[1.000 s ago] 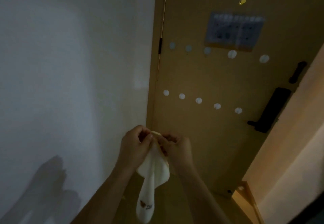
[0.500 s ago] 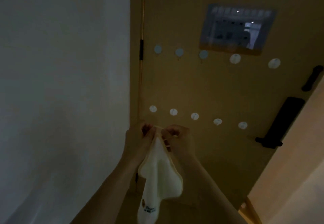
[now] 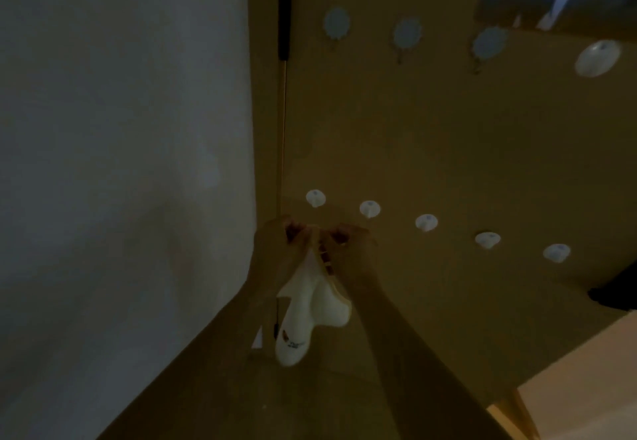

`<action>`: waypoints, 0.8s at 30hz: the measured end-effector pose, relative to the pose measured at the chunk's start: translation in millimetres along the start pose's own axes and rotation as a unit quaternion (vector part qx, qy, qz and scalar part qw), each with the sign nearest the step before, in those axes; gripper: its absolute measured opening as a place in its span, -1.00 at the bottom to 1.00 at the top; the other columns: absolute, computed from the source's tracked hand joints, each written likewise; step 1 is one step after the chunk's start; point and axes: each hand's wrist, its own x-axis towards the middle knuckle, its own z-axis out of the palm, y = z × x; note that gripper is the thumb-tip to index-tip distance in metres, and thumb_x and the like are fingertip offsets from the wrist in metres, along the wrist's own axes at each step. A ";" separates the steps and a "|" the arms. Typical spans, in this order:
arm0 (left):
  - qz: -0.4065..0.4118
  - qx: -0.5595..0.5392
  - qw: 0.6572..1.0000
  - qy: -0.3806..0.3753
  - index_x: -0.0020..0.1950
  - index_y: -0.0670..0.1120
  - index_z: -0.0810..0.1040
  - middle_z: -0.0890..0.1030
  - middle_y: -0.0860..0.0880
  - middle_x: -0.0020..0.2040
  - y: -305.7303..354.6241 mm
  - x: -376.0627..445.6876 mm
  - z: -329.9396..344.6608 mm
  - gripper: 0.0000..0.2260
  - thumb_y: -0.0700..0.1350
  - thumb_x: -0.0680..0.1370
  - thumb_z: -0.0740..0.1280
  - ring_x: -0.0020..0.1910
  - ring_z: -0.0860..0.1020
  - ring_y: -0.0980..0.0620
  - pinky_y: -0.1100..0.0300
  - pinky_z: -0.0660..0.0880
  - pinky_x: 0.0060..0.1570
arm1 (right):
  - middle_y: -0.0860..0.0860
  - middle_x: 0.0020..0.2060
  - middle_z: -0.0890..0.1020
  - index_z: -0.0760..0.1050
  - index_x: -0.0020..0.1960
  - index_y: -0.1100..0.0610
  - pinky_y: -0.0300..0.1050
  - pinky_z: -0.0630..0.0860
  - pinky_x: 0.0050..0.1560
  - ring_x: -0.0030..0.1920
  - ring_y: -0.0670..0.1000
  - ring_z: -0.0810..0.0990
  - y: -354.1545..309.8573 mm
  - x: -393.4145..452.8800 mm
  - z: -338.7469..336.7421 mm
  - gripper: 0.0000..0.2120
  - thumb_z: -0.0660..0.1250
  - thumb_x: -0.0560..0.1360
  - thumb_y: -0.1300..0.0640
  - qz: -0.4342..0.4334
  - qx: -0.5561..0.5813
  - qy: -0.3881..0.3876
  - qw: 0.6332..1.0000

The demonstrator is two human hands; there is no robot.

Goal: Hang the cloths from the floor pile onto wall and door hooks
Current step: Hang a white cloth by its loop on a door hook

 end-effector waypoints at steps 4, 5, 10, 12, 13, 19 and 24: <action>-0.024 0.025 0.999 0.008 -0.15 -0.08 0.60 0.53 0.16 -0.30 -22.2 38.8 23.4 -0.90 -0.11 0.55 0.37 -0.31 0.48 0.29 0.54 0.37 -0.30 | 0.12 -0.31 0.64 0.56 -0.23 0.14 0.24 0.60 -0.24 -0.25 0.19 0.65 20.0 46.6 17.8 -0.81 0.32 0.50 0.06 0.006 -0.012 0.003 1.000; -0.034 0.029 0.999 0.009 -0.13 -0.07 0.61 0.54 0.16 -0.28 -26.6 48.5 29.9 -0.91 -0.12 0.56 0.36 -0.30 0.48 0.30 0.56 0.36 -0.29 | 0.13 -0.33 0.63 0.55 -0.25 0.17 0.23 0.60 -0.26 -0.27 0.20 0.64 24.6 58.4 20.6 -0.80 0.32 0.50 0.09 0.005 -0.020 0.007 1.000; -0.077 0.039 0.996 0.017 -0.04 -0.16 0.65 0.65 -0.02 -0.13 -43.6 94.1 64.0 -0.87 -0.17 0.57 0.32 -0.16 0.59 0.09 0.42 0.41 -0.22 | 0.07 -0.42 0.56 0.49 -0.33 0.23 -0.06 0.51 -0.38 -0.37 0.13 0.57 42.7 119.5 30.8 -0.78 0.31 0.48 0.20 -0.012 -0.079 0.033 0.996; -0.096 0.040 0.994 0.019 -0.04 -0.17 0.64 0.64 -0.04 -0.13 -49.0 110.2 74.2 -0.87 -0.16 0.57 0.31 -0.17 0.58 0.08 0.41 0.41 -0.25 | -0.05 -0.45 0.51 0.49 -0.34 0.16 -0.30 0.35 -0.46 -0.42 -0.01 0.50 48.9 140.1 34.8 -0.78 0.30 0.49 0.19 -0.016 -0.118 0.035 0.992; -0.100 0.043 0.994 0.022 -0.06 -0.17 0.62 0.63 -0.04 -0.16 -51.6 117.4 78.4 -0.87 -0.15 0.58 0.31 -0.20 0.56 0.09 0.41 0.39 -0.28 | -0.10 -0.46 0.48 0.48 -0.33 0.13 -0.38 0.27 -0.47 -0.44 -0.09 0.45 51.0 148.8 35.9 -0.77 0.29 0.50 0.17 -0.015 -0.132 0.033 0.991; -0.118 0.035 0.992 0.032 -0.16 -0.23 0.57 0.53 -0.02 -0.31 -66.1 152.0 94.2 -0.84 -0.16 0.57 0.35 -0.35 0.48 0.14 0.38 0.36 -0.40 | -0.06 -0.43 0.44 0.39 -0.34 0.10 -0.36 0.24 -0.49 -0.47 -0.19 0.27 64.7 188.9 49.2 -0.71 0.25 0.56 0.10 -0.015 -0.224 0.036 0.974; -0.115 0.065 0.991 0.015 -0.10 -0.25 0.59 0.55 -0.08 -0.25 -75.4 164.7 103.4 -0.82 -0.16 0.60 0.31 -0.30 0.49 0.07 0.48 0.34 -0.40 | 0.03 -0.32 0.58 0.54 -0.24 0.14 -0.35 0.13 -0.50 -0.42 -0.11 0.39 71.2 201.7 57.1 -0.68 0.24 0.58 -0.01 0.014 -0.246 0.038 0.968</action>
